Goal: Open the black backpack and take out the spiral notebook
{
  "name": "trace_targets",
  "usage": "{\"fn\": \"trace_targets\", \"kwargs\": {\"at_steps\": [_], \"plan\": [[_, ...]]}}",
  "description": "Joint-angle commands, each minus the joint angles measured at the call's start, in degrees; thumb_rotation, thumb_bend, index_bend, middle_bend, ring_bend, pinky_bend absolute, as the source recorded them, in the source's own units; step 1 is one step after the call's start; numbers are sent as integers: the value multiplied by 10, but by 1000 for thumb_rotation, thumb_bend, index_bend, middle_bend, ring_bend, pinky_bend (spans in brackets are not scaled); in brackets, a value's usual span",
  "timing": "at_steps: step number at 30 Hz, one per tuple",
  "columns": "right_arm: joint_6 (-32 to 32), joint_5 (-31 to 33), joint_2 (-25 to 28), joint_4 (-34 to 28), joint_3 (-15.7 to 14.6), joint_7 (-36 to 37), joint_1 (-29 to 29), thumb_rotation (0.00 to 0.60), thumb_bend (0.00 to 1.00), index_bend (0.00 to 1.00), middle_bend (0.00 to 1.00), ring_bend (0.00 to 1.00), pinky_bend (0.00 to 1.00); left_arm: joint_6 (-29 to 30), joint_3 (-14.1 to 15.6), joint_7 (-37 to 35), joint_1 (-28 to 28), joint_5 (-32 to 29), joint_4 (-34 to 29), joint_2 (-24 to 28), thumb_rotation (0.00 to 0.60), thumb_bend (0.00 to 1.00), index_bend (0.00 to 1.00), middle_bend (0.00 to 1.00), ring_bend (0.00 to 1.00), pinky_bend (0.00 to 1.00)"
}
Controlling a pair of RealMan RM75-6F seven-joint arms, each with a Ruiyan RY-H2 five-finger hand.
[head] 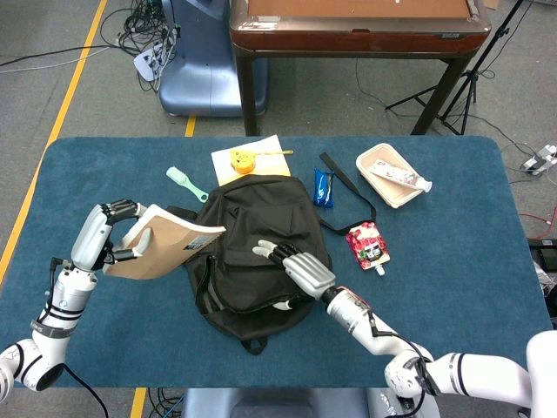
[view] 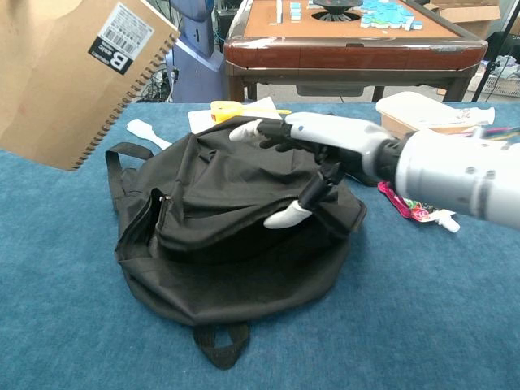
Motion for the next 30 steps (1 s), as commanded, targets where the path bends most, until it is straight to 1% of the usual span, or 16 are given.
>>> {"fn": "trace_targets", "kwargs": {"at_steps": [1, 4, 9, 11, 13, 15, 19, 21, 24, 27, 28, 29, 30], "plan": [[35, -53, 45, -47, -18, 29, -26, 600, 69, 0, 0, 0, 0, -26, -17, 10, -7, -16, 18, -6, 600, 461, 628, 686, 598, 502], [61, -75, 64, -67, -22, 43, -40, 600, 69, 0, 0, 0, 0, -41, -29, 18, -14, -25, 30, -12, 600, 461, 627, 686, 596, 502], [104, -105, 102, -96, -27, 58, -64, 600, 70, 0, 0, 0, 0, -70, -44, 66, -33, -30, 76, -37, 600, 460, 622, 686, 589, 502], [122, -116, 117, -105, -28, 60, -73, 600, 70, 0, 0, 0, 0, -80, -50, 87, -42, -33, 101, -53, 600, 460, 620, 686, 586, 502], [138, -123, 131, -112, -27, 63, -81, 600, 70, 0, 0, 0, 0, -83, -56, 121, -51, -35, 139, -77, 600, 460, 620, 686, 585, 502], [151, -123, 144, -118, -24, 66, -88, 600, 70, 0, 0, 0, 0, -88, -58, 154, -62, -32, 184, -103, 600, 460, 620, 686, 584, 502], [169, -118, 161, -126, -19, 70, -98, 600, 70, 0, 0, 0, 0, -103, -55, 194, -80, -29, 250, -151, 600, 460, 617, 685, 584, 502], [174, -117, 167, -128, -18, 72, -101, 600, 70, 0, 0, 0, 0, -122, -47, 207, -83, -31, 261, -167, 600, 452, 603, 668, 580, 502], [182, -114, 173, -127, -16, 75, -106, 600, 70, 0, 0, 0, 0, -164, -19, 232, -85, -23, 248, -175, 600, 402, 555, 606, 537, 502], [188, -109, 179, -126, -14, 76, -110, 600, 70, 0, 0, 0, 0, -208, 1, 250, -81, -28, 197, -166, 600, 381, 480, 550, 492, 500], [190, -107, 183, -127, -13, 76, -112, 600, 70, 0, 0, 0, 0, -240, 9, 253, -78, -41, 160, -152, 600, 361, 440, 502, 463, 489], [191, -105, 186, -127, -12, 76, -113, 600, 70, 0, 0, 0, 0, -270, 14, 257, -78, -53, 125, -135, 600, 324, 370, 421, 406, 464], [193, -103, 189, -128, -11, 76, -115, 600, 70, 0, 0, 0, 0, -299, 18, 263, -79, -67, 87, -115, 600, 301, 315, 364, 364, 443]]}}
